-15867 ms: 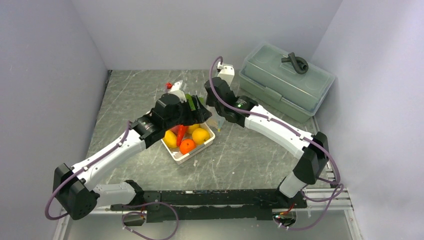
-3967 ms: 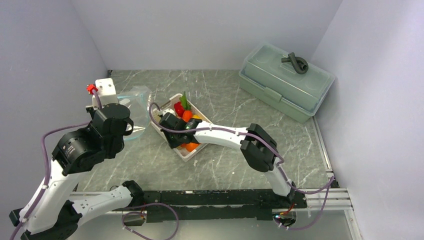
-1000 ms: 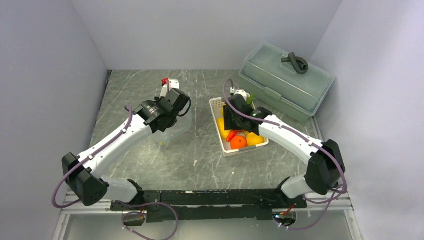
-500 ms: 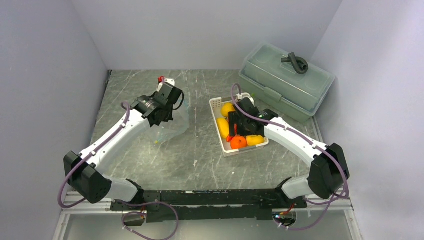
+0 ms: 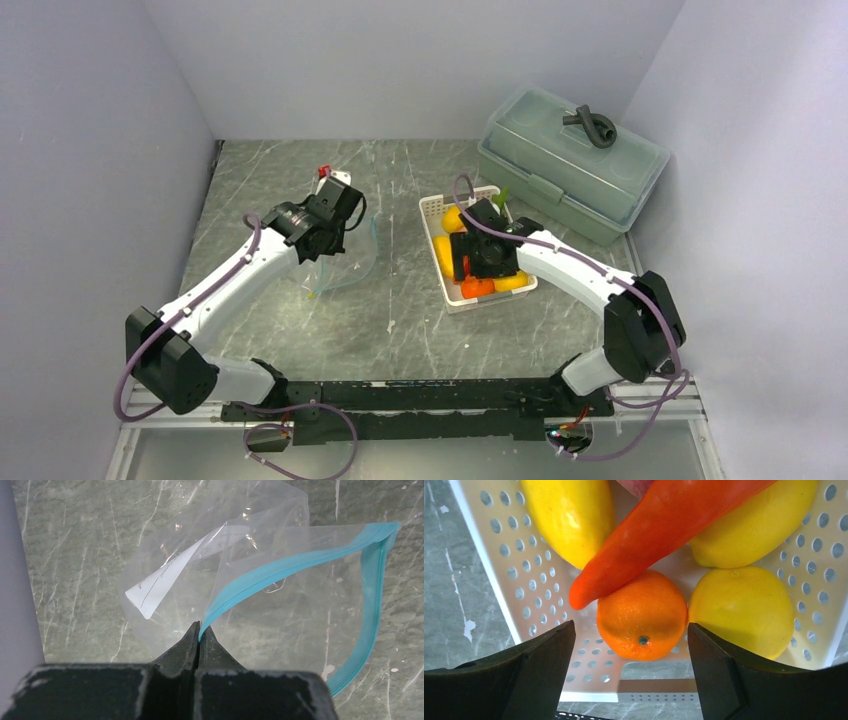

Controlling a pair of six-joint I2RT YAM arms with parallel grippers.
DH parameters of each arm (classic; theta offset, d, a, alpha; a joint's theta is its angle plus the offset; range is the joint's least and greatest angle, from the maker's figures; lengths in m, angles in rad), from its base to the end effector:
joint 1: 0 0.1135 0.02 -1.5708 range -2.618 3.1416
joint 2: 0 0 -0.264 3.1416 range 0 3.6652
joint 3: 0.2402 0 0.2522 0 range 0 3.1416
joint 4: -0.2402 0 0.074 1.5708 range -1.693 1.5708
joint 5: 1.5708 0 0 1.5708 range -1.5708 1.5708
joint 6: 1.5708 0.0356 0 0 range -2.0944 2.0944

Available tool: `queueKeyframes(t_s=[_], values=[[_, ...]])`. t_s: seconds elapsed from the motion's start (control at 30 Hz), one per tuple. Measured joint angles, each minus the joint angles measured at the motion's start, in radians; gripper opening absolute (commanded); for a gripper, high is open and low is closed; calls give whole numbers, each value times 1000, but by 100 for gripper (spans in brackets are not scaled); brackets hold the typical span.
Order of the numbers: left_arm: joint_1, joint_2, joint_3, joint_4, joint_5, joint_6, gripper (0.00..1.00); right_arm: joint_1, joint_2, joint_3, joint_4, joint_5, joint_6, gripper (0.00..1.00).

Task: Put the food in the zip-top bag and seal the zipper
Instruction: Pick up the fake fruit from the bin.

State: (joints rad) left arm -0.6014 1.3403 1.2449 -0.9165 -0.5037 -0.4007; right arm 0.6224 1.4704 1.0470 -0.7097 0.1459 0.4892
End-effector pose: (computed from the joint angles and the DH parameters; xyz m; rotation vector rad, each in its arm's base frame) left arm 0.2282 -0.1358 0.3177 0.0645 2.4177 0.2119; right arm 0.2369 0.1636 0.2313 -0.1354 2.6874 0.1487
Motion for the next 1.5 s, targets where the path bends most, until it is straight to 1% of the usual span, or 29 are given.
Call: queueKeyframes(t_s=[0.23, 0.43, 0.5, 0.6, 0.67, 0.73, 0.87, 1.0, 1.13, 1.33, 1.5], values=[[1, -24, -11, 16, 11, 5, 0, 1, 61, -5, 1, 0, 0, 86], [1, -42, -13, 22, 13, 15, 0, 1, 108, -14, 1, -1, -1, 82], [1, -42, -13, 22, 14, 18, 0, 1, 118, -17, 1, -1, -1, 77], [1, -43, -13, 23, 14, 19, 0, 0, 121, -17, 0, 2, -3, 68], [1, -43, -13, 23, 15, 20, 0, 0, 121, -17, 0, 6, -4, 57], [1, -43, -13, 23, 16, 20, 0, 0, 121, -17, -3, 13, -8, 49], [1, -44, -13, 23, 21, 21, 0, 1, 121, -9, -16, 28, -10, 41], [1, -49, -15, 27, 30, 20, 0, 1, 116, 7, -44, 53, -11, 36], [1, -50, -15, 34, 36, 20, 0, 0, 94, 37, -77, 79, -11, 34], [1, -50, -17, 36, 37, 20, 0, 0, 10, 98, -101, 106, -11, 33], [1, -50, -18, 37, 37, 19, 0, 2, -71, 110, -76, 84, -11, 31]])
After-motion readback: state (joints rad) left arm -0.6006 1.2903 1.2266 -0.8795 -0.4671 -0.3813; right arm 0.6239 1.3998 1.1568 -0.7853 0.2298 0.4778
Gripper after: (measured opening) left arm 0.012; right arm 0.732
